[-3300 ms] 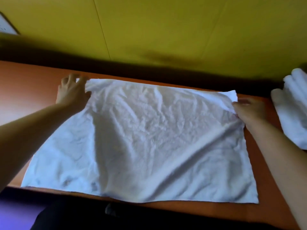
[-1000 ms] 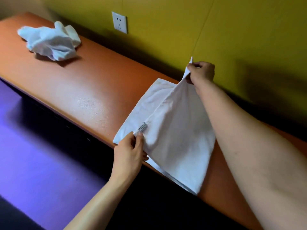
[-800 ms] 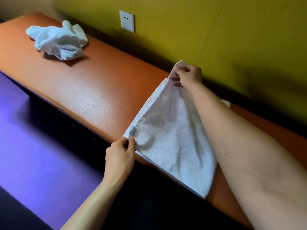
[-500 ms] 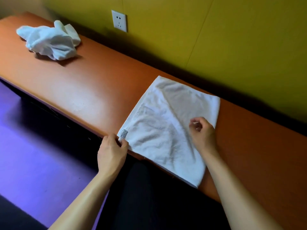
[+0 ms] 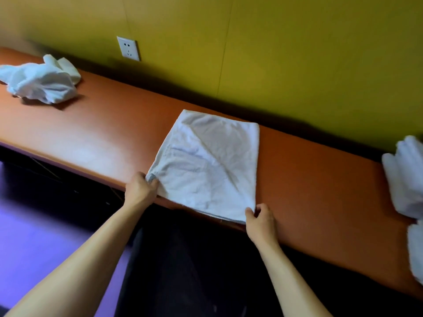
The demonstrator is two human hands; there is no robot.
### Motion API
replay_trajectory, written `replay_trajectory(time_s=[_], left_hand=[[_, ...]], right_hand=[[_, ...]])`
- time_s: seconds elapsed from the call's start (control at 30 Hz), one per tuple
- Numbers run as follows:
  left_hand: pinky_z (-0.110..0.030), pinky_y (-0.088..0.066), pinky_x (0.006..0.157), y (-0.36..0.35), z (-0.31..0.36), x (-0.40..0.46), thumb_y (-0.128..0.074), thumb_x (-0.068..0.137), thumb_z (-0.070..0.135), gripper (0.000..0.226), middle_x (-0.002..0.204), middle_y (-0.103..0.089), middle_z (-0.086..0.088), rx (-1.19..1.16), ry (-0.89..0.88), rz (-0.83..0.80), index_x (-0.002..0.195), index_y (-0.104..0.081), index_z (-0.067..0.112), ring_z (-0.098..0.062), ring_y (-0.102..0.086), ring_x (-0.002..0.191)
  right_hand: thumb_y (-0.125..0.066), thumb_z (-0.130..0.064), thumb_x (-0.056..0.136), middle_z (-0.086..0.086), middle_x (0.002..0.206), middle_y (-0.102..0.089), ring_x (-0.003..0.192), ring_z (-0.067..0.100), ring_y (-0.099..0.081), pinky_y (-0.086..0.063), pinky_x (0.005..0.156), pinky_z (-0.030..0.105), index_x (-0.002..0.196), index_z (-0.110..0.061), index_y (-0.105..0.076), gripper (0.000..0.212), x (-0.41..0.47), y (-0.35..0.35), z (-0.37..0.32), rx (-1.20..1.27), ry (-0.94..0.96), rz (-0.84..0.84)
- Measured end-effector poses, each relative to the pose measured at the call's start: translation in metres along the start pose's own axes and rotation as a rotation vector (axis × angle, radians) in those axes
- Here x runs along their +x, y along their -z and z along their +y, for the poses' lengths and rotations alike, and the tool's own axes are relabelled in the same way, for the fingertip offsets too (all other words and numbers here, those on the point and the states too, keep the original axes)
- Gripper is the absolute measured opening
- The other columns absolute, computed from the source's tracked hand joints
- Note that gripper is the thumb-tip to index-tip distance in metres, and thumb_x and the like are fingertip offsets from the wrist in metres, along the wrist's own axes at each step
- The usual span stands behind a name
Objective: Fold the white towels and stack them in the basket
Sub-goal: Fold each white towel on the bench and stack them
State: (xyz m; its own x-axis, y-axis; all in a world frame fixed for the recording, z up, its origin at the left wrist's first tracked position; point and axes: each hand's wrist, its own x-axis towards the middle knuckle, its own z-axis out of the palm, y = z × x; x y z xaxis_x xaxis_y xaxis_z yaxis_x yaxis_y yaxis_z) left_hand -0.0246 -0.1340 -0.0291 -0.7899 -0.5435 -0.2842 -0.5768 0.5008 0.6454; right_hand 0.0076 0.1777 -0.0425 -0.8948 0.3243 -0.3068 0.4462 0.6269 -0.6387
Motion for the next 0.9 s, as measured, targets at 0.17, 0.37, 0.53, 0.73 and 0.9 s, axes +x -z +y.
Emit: replay_trajectory(time_s=[0.17, 0.37, 0.53, 0.73, 0.9], left_hand=[[-0.041, -0.061, 0.068, -0.001, 0.001, -0.046, -0.063, 0.088, 0.028, 0.024, 0.088, -0.069, -0.006, -0.187, -0.013, -0.039, 0.103, -0.057, 0.011, -0.024, -0.072, 0.066], [-0.037, -0.062, 0.060, 0.003, -0.003, -0.105, -0.059, 0.091, 0.012, 0.035, 0.101, -0.069, -0.007, -0.469, -0.069, -0.121, 0.122, -0.058, 0.026, -0.026, -0.074, 0.068], [-0.027, -0.058, 0.059, 0.010, -0.012, -0.148, -0.063, 0.095, 0.009, 0.014, 0.092, -0.069, -0.013, -0.589, -0.074, -0.224, 0.094, -0.075, 0.016, -0.020, -0.066, 0.066], [-0.028, -0.057, 0.077, 0.017, -0.027, -0.171, -0.073, 0.077, 0.003, 0.046, 0.090, -0.071, -0.006, -0.757, -0.107, -0.483, 0.118, -0.071, 0.024, -0.017, -0.063, 0.076], [-0.021, -0.055, 0.062, 0.006, -0.017, -0.163, -0.060, 0.097, 0.003, 0.017, 0.085, -0.077, -0.005, -0.656, -0.110, -0.210, 0.104, -0.073, 0.012, -0.013, -0.061, 0.069]], right_hand=[[-0.064, -0.022, 0.096, 0.000, 0.089, -0.062, 0.077, 0.020, -0.062, -0.039, 0.071, 0.028, 0.107, -0.011, -0.060, 0.016, -0.007, 0.040, 0.014, 0.216, 0.035, 0.132], [-0.067, -0.023, 0.095, 0.005, 0.070, -0.071, 0.051, 0.022, -0.066, -0.048, 0.055, 0.029, 0.116, -0.032, -0.057, 0.025, -0.029, 0.075, 0.042, 0.435, 0.109, 0.172], [-0.069, -0.017, 0.094, 0.000, 0.076, -0.073, 0.051, 0.007, -0.059, -0.050, 0.049, 0.020, 0.089, -0.019, -0.069, 0.005, -0.052, 0.103, 0.062, 0.642, 0.085, 0.104], [-0.073, -0.024, 0.076, 0.001, 0.091, -0.072, 0.073, 0.009, -0.069, -0.058, 0.067, 0.019, 0.097, -0.018, -0.065, 0.023, -0.070, 0.129, 0.076, 1.190, -0.068, -0.204], [-0.083, -0.023, 0.063, 0.007, 0.103, -0.076, 0.093, 0.021, -0.071, -0.058, 0.090, 0.030, 0.104, -0.020, -0.070, 0.043, -0.057, 0.126, 0.079, 0.975, 0.048, -0.187]])
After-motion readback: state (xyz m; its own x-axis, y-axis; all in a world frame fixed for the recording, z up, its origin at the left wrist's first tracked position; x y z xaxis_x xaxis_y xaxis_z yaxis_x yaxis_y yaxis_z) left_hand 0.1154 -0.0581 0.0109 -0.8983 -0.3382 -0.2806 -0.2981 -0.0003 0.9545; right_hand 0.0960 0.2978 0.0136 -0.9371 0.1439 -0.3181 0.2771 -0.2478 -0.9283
